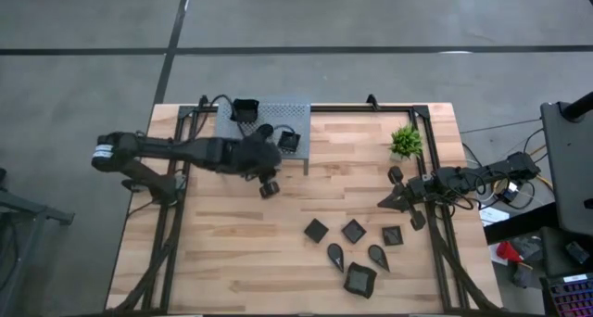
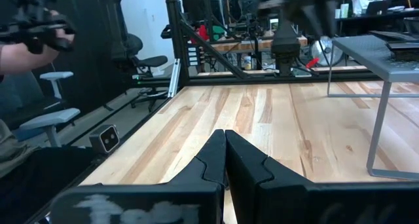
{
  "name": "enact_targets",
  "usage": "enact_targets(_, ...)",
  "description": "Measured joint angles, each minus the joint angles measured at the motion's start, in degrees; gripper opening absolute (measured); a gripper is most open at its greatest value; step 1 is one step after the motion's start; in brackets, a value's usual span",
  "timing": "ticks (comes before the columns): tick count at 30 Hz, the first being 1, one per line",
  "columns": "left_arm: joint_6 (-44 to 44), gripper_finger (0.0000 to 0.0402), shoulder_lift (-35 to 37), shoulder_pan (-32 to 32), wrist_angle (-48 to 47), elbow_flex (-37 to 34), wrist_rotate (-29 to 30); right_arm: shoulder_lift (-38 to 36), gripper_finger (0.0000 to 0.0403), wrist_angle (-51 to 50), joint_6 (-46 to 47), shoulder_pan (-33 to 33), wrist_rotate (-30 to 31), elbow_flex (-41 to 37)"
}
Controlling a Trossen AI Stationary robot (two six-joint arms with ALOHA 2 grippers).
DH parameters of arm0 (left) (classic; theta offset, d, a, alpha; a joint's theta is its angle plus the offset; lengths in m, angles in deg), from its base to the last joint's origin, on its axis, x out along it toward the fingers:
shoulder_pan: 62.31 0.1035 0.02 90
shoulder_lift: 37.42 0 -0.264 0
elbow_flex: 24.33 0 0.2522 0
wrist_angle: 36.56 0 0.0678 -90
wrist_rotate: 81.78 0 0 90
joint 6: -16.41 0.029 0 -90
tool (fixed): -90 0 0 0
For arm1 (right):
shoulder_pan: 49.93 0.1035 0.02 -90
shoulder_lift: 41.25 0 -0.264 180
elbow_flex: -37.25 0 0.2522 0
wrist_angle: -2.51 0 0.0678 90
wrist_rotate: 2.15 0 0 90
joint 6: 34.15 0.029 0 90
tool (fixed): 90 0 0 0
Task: Pick & Place Mini shaped plates
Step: Stack the black square plate on top of the black square plate on the shelf
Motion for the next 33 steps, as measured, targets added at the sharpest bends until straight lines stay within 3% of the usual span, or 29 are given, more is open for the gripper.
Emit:
enact_targets(6, 6.43, 0.0078, -0.10, -9.59, 7.50, -0.11, 0.00, 0.00, 0.0008, 0.00, 0.00, 0.00, 0.00, -0.01)
enact_targets(13, 13.27, 0.0078, -4.28, -17.67, 27.21, -4.48, 0.02, 0.00, 0.0008, 0.00, 0.00, 0.00, 0.00, -0.02)
enact_targets(21, 17.65, 0.0078, -14.99, -19.84, 35.53, -6.01, 0.07, -0.02, 0.0008, 0.00, 0.00, 0.00, 0.00, -0.02)
enact_targets(33, 22.88, 0.0078, -27.11, -20.07, 36.58, -3.24, -0.37, 0.00, 0.0008, 0.00, 0.00, 0.00, 0.01, -0.01)
